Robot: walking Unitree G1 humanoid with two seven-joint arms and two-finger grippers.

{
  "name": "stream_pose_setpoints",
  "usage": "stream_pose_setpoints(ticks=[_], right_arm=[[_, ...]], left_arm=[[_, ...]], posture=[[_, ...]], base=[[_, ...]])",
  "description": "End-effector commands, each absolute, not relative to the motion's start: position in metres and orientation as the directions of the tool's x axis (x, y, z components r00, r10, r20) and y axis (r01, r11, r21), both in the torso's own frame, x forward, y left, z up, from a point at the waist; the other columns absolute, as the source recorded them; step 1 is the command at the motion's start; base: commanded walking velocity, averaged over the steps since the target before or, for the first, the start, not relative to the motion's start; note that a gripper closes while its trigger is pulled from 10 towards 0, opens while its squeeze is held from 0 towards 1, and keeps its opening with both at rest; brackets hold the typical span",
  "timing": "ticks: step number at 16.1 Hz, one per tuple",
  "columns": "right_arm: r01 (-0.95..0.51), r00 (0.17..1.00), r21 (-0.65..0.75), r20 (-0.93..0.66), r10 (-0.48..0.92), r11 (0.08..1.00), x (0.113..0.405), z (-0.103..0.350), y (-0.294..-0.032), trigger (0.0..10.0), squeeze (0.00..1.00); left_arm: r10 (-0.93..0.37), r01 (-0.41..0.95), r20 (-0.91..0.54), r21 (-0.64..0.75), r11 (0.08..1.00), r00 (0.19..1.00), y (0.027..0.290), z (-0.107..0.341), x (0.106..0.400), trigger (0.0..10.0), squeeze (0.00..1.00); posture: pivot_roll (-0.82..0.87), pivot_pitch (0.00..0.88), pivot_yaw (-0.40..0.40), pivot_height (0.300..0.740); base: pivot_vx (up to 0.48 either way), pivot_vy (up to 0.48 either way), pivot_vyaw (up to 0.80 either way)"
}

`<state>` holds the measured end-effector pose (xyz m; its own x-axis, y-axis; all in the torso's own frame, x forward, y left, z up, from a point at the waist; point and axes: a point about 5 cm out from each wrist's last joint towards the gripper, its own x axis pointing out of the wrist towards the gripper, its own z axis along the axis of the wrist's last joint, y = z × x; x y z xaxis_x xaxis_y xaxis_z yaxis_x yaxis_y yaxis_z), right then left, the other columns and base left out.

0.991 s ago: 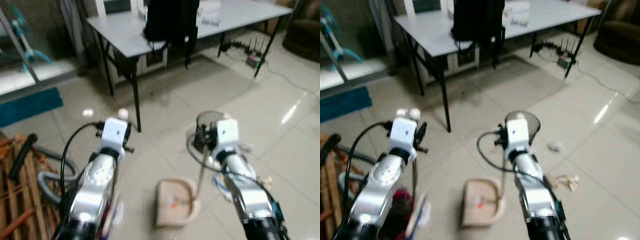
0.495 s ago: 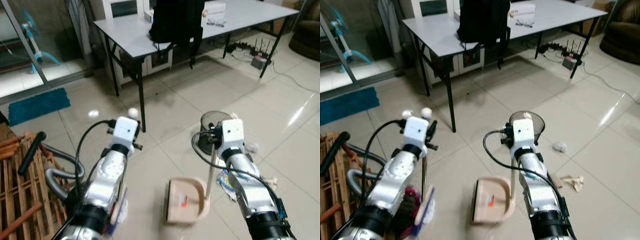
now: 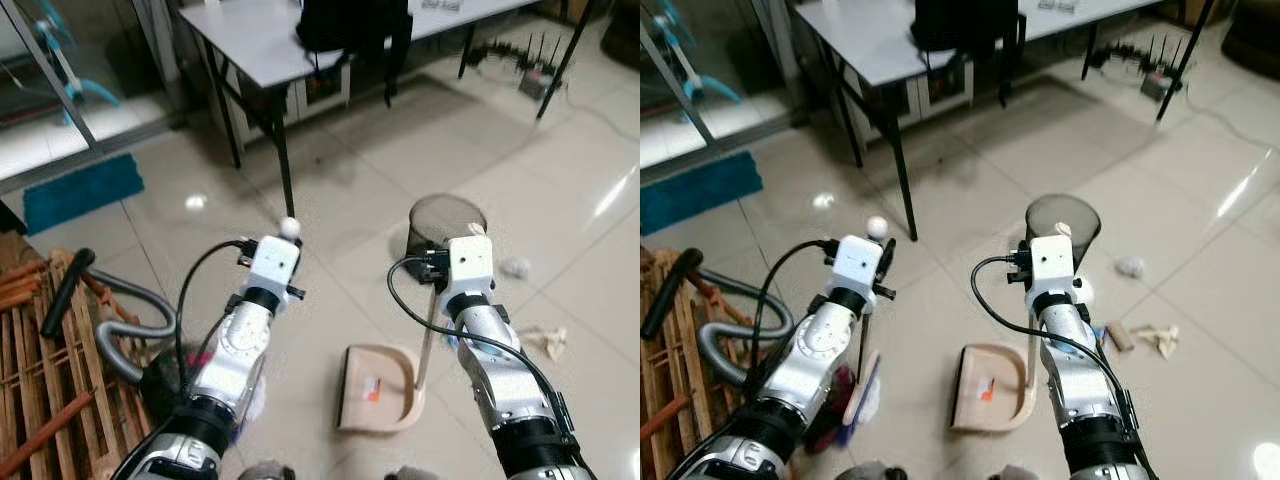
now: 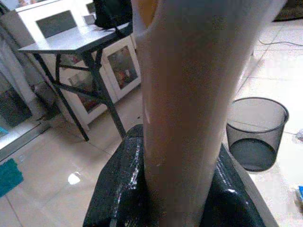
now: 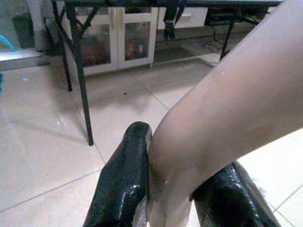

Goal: Sweep floor

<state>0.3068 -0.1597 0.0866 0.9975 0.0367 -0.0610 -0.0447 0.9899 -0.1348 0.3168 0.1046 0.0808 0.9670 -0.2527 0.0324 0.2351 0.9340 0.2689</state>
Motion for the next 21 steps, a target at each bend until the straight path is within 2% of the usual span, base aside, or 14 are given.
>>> stream_pose_setpoints(ticks=[1,5,13,17,21], right_arm=[[-0.034,0.999,-0.132,0.016,0.036,0.991,0.308,0.100,-0.159,10.0,0.00],[-0.053,0.998,-0.127,0.033,0.058,0.990,0.306,0.098,-0.155,10.0,0.00],[-0.164,0.985,-0.108,0.032,0.168,0.981,0.307,0.099,-0.116,10.0,0.00],[-0.155,0.988,-0.100,0.005,0.156,0.983,0.306,0.093,-0.112,10.0,0.00],[-0.143,0.990,-0.089,-0.015,0.142,0.986,0.310,0.090,-0.110,10.0,0.00]], left_arm=[[-0.250,0.216,0.073,0.314,0.924,0.965,0.106,0.086,0.321,10.0,0.00],[-0.263,0.229,0.060,0.334,0.914,0.963,0.102,0.080,0.323,10.0,0.00],[-0.233,0.215,0.024,0.306,0.927,0.972,0.096,0.073,0.329,10.0,0.00],[-0.255,0.244,0.054,0.156,0.957,0.965,0.078,0.083,0.332,10.0,0.00],[-0.226,0.234,0.171,-0.026,0.972,0.959,0.065,0.109,0.336,10.0,0.00]], posture=[[-0.08,0.217,0.101,0.740],[-0.09,0.262,0.112,0.740],[-0.12,0.297,0.118,0.740],[-0.09,0.298,0.120,0.740],[-0.07,0.287,0.122,0.740]], base=[[0.000,0.000,0.00],[0.000,0.000,0.00],[0.000,0.000,0.00],[0.000,0.000,0.00],[0.000,0.000,0.00]])
